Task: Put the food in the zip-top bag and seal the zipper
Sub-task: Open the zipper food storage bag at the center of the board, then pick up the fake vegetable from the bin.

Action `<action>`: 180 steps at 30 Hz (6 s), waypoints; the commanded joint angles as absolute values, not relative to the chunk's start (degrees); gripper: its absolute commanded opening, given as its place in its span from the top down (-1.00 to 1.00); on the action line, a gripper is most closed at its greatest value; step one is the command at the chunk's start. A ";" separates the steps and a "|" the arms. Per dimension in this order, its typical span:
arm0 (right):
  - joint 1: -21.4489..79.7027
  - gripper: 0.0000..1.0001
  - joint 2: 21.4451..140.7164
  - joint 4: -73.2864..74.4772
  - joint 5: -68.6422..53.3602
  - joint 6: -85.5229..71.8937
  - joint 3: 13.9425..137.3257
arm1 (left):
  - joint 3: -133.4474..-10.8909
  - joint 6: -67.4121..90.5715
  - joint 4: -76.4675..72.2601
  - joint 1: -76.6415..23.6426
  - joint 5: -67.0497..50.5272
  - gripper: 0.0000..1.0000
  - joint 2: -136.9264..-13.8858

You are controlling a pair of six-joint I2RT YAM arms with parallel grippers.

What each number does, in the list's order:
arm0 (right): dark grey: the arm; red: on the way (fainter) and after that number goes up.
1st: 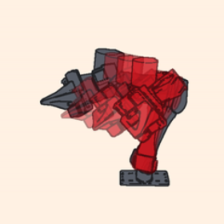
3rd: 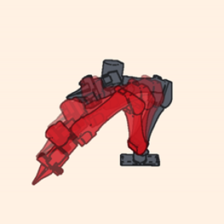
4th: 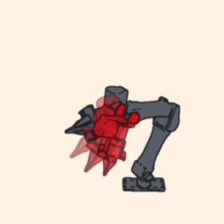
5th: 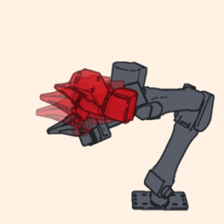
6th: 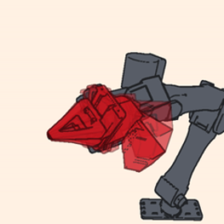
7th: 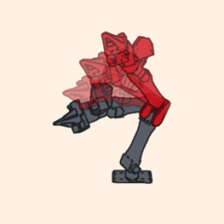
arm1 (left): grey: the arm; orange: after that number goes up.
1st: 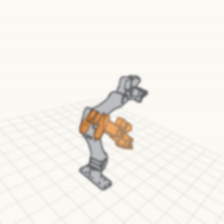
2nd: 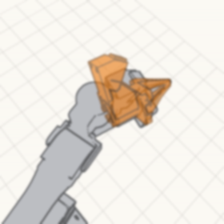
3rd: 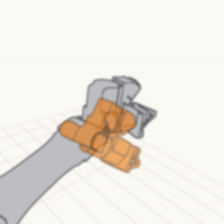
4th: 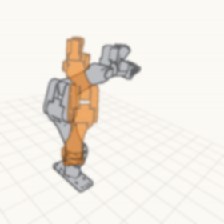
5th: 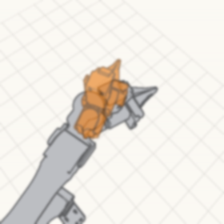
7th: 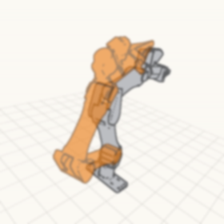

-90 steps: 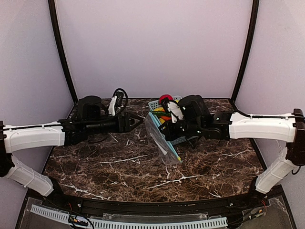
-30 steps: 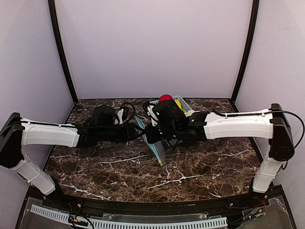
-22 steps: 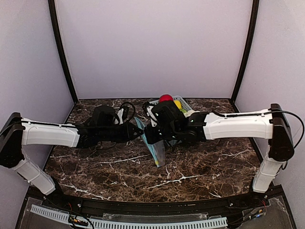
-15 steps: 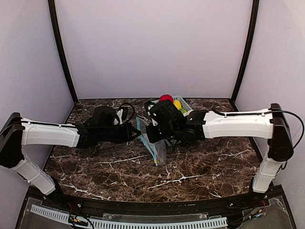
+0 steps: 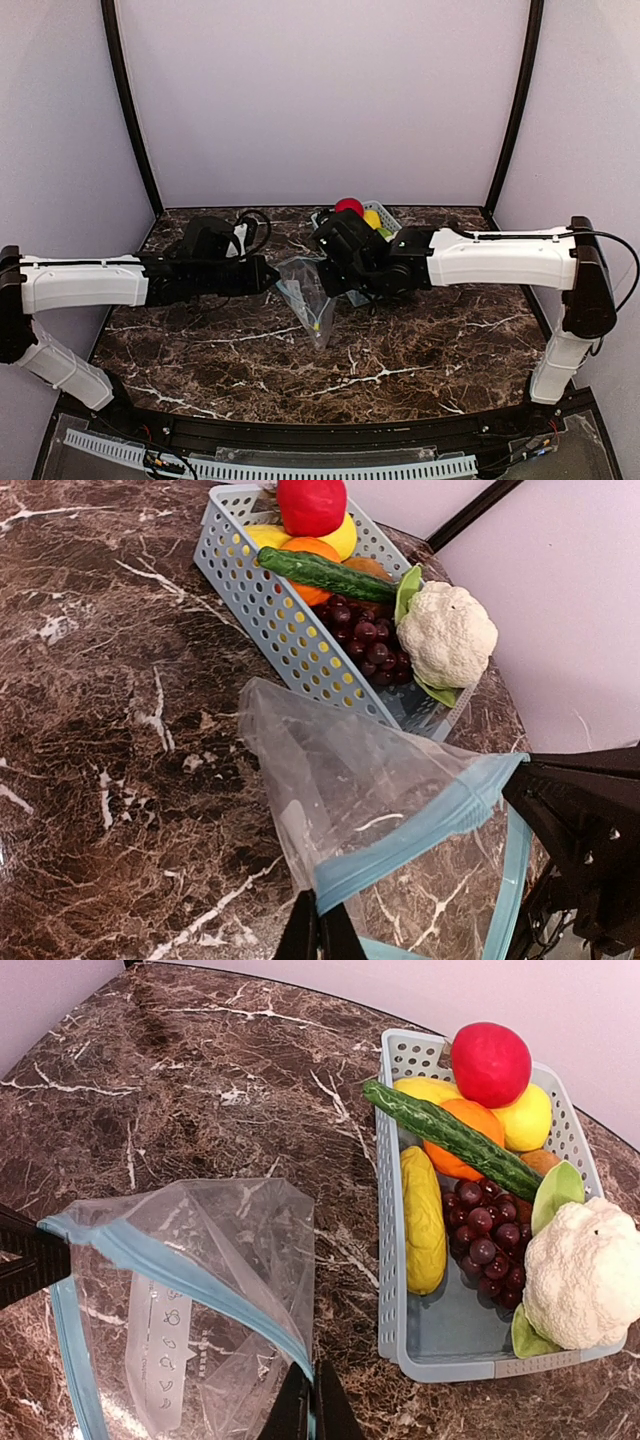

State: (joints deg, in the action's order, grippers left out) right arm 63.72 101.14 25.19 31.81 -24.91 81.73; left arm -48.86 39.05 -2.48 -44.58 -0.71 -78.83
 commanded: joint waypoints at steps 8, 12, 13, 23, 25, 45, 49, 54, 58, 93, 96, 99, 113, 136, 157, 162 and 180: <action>63.80 0.47 106.85 24.74 21.51 -27.74 86.41 | -49.03 37.10 -10.01 -44.70 -11.74 0.99 -78.02; 63.81 0.27 108.28 24.89 19.71 -27.65 86.83 | -48.80 37.38 -10.57 -44.72 -11.99 0.99 -77.92; 63.79 0.22 108.54 25.14 19.69 -27.79 86.77 | -48.75 37.34 -10.55 -44.69 -11.89 0.99 -77.77; 61.91 -0.25 109.92 29.64 21.21 -31.49 84.55 | -49.75 35.22 -5.26 -44.73 -8.75 0.99 -75.93; 61.09 -0.25 109.07 30.04 21.75 -31.85 83.17 | -50.31 33.89 -2.50 -44.69 -7.88 0.99 -75.39; 56.91 0.06 99.85 24.22 14.59 -29.29 75.89 | -54.52 28.02 10.59 -44.62 -1.79 0.99 -76.39; 57.53 0.61 98.41 21.78 13.18 -27.54 75.74 | -55.00 28.38 9.18 -44.64 -4.24 0.99 -78.26; 58.29 1.00 98.70 20.97 12.69 -26.62 76.47 | -54.87 29.76 7.31 -44.60 -5.01 0.99 -79.76; 59.39 1.00 99.60 20.65 13.78 -26.79 77.54 | -54.51 32.12 5.07 -44.60 -6.06 0.68 -80.29; 56.32 1.00 104.58 25.01 14.65 -33.01 81.80 | -55.59 31.22 10.81 -45.96 -4.17 0.99 -78.77; 55.20 1.00 105.60 24.38 13.07 -32.41 82.91 | -59.10 28.01 15.47 -44.80 -6.99 0.99 -79.49; 54.24 1.00 106.40 22.77 9.85 -31.44 83.77 | -61.96 25.08 18.99 -41.91 -11.22 0.99 -80.74; 53.36 -0.96 92.14 12.54 -11.35 -22.36 75.24 | -69.60 12.73 25.60 -33.01 -15.94 0.99 -89.53; 21.56 -0.97 87.17 15.58 -14.86 -23.75 61.42 | -67.98 7.93 26.10 -30.84 -16.22 0.99 -87.64; 16.59 -0.96 97.21 9.24 -27.26 -11.56 66.51 | -67.98 7.23 26.28 -30.85 -15.58 0.99 -87.59; 17.32 -0.70 95.96 7.64 -28.86 -12.31 65.90 | -68.03 7.17 26.31 -30.85 -15.68 0.99 -87.48; 19.07 -0.96 99.76 8.10 -24.40 -15.25 64.15 | -67.90 7.39 26.28 -30.85 -15.86 0.99 -86.93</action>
State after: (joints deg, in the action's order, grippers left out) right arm 18.74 97.84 7.73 -24.62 -13.21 64.47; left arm -68.77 7.90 25.43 -31.00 -15.86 -89.67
